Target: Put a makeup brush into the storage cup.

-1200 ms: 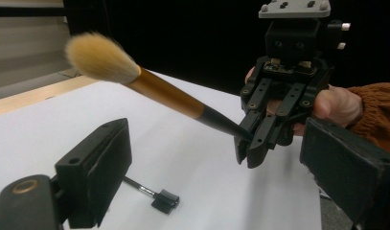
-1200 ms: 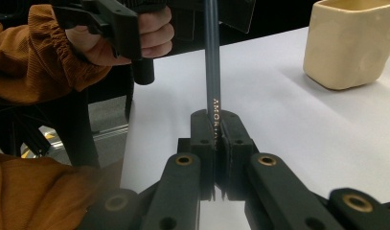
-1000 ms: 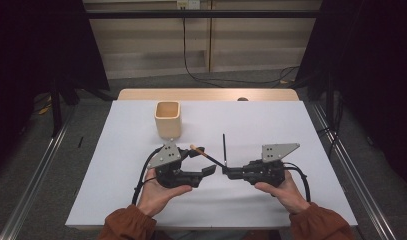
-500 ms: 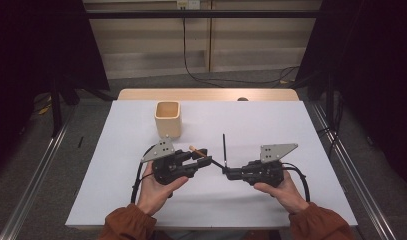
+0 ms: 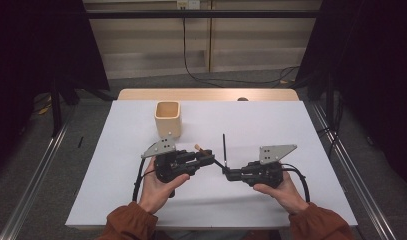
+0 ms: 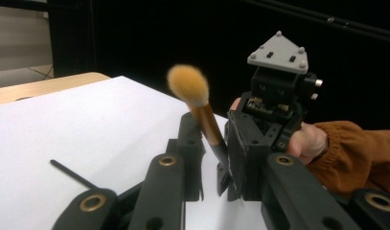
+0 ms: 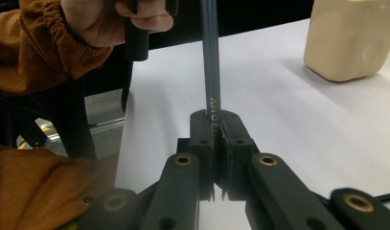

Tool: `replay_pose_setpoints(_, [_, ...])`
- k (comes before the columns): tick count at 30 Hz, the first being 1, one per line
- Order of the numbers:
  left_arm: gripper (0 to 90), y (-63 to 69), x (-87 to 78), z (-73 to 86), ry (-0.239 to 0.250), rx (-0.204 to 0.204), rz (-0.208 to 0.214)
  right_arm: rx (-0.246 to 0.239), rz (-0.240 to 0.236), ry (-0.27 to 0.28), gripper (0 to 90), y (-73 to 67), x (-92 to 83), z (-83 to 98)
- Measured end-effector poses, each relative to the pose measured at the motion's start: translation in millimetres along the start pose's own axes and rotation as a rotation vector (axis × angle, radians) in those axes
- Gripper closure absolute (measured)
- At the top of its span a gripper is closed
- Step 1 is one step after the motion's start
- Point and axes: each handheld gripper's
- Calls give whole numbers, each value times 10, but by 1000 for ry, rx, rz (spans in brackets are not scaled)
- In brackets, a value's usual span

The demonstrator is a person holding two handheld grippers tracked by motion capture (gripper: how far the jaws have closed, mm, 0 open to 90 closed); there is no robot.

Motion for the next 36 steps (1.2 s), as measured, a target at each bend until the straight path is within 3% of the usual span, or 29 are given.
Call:
replay_pose_setpoints(1, [794,6,18,-8,7,-5,19,-14,0,-13,851,-15,16,-1])
replay_pose_setpoints(7, [829,31,40,-32,-8,-4,39,-14,3,-22,839,-22,39,11])
replay_pose_setpoints(15, [840,58,61,-53,-16,-4,40,15,10,-11,803,11,33,29])
replay_pose_setpoints(22, [839,60,49,-67,-25,15,20,44,19,-11,653,25,18,26])
replay_pose_setpoints(33, [839,53,18,-74,-37,18,-14,71,53,-3,305,7,6,5])
replay_pose_setpoints(36, [839,40,15,-65,-46,16,-25,84,58,3,263,8,5,5])
Point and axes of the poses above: each handheld gripper's, and its own axes: x roughly forward along the jaws, z roughly out of its underside, y roughly to its right, and after that the axes turned 10 degrees about z, right-handed
